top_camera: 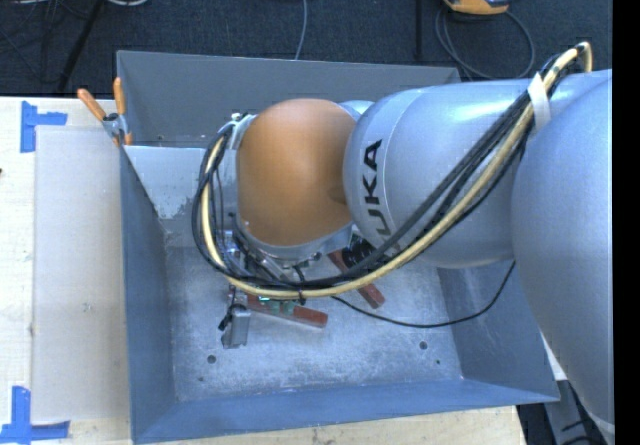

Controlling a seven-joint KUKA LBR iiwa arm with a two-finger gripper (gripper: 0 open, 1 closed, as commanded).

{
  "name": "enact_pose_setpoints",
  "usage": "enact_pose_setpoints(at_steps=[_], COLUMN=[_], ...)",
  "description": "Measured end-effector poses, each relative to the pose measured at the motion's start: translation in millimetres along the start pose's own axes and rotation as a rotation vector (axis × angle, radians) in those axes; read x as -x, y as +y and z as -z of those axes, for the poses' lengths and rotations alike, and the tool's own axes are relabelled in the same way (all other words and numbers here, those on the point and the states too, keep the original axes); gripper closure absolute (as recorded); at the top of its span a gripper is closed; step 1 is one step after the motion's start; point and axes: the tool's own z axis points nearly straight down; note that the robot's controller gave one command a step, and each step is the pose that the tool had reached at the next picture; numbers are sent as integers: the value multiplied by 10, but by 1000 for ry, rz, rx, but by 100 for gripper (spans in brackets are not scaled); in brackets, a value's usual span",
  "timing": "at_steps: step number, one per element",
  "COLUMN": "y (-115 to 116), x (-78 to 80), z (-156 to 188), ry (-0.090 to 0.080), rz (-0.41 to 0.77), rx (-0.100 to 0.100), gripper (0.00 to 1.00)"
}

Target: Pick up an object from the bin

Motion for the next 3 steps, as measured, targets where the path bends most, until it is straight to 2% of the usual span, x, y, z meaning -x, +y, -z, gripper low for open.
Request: enact_pose_setpoints(at_steps=[1, 2, 3], y=[-9, -370, -798], x=[20, 191, 304], z=[42, -448, -380], ry=[-7, -10, -9], rz=[-4, -97, 75], rx=[2, 4, 2], gripper=[0, 0, 0])
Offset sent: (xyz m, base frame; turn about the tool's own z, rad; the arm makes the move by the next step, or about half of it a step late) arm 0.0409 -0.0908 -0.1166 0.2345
